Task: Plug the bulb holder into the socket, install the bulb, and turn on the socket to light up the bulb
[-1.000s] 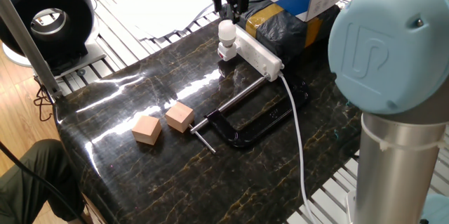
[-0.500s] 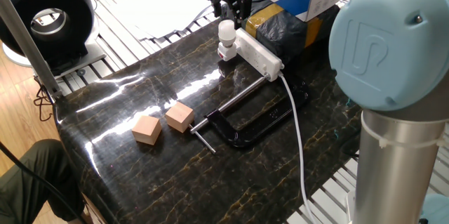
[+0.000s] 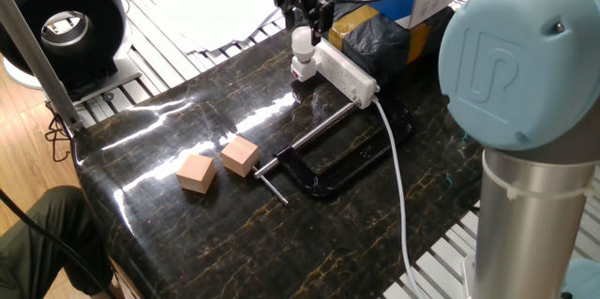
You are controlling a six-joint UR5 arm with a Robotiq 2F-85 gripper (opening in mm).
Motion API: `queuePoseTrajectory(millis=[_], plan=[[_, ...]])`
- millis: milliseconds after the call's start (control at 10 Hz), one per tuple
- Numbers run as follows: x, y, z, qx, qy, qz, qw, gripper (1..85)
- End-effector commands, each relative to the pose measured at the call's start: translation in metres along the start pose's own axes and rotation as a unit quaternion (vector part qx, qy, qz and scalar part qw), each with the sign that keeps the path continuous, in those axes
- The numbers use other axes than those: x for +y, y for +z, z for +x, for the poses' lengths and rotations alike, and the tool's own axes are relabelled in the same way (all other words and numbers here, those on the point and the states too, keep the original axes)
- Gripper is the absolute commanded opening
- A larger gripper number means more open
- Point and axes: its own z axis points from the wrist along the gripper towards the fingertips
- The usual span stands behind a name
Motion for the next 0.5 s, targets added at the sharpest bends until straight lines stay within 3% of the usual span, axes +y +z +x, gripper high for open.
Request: queuePoseTrajectory(millis=[0,400], plan=[[-0.0012,0.0011,-0.0030,-0.001,0.005,0.002,1.0000,66.0],[0.0003,0.0018,-0.0041,-0.001,0.025,0.000,0.9997,54.7]])
